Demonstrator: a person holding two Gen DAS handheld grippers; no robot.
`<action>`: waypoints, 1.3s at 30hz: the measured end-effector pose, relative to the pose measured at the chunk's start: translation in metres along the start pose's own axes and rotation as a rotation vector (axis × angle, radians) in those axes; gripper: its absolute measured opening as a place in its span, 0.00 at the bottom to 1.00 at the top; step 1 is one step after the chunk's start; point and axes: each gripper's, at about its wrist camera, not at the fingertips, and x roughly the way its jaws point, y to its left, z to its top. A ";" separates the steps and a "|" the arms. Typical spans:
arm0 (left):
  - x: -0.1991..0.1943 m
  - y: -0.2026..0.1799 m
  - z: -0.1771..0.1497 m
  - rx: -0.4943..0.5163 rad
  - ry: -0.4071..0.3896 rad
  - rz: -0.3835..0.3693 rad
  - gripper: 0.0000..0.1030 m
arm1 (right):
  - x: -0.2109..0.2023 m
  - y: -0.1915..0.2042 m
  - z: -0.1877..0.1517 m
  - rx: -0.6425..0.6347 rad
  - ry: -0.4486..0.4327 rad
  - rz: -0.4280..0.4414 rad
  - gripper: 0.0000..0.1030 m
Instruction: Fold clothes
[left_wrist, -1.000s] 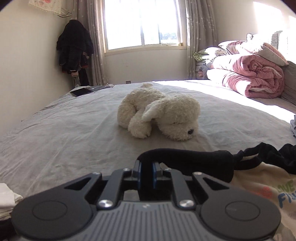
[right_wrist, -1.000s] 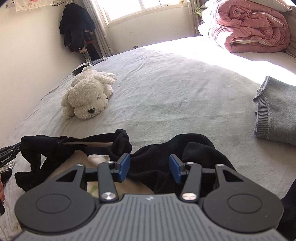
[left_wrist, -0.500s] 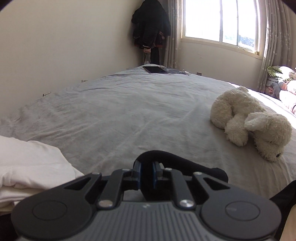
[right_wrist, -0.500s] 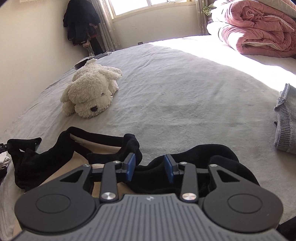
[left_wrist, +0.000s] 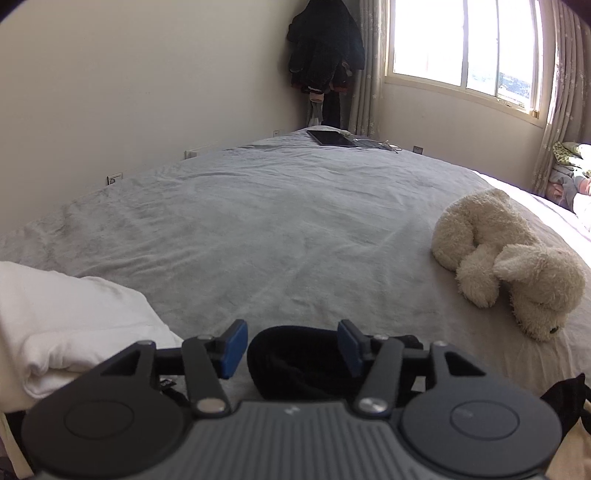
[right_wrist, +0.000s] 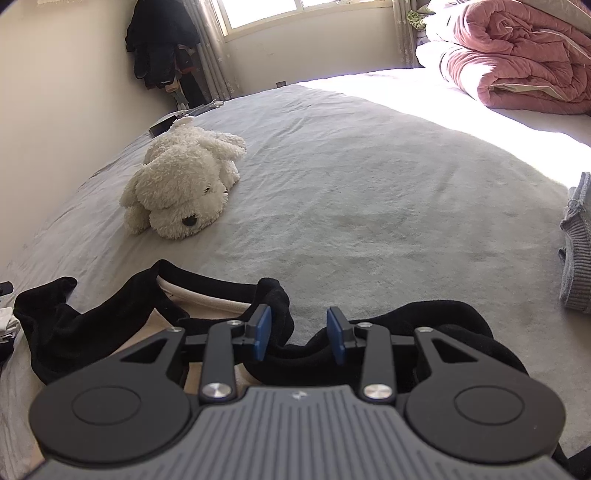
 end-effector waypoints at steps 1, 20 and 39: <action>-0.004 -0.005 0.002 0.007 -0.004 -0.021 0.63 | 0.002 0.000 0.001 0.005 0.002 0.007 0.34; 0.067 -0.144 -0.033 0.050 0.313 -0.671 0.69 | 0.036 0.002 0.007 0.033 0.042 0.046 0.17; 0.075 -0.161 -0.064 0.079 0.191 -0.687 0.04 | 0.081 0.023 0.002 -0.224 -0.125 -0.117 0.06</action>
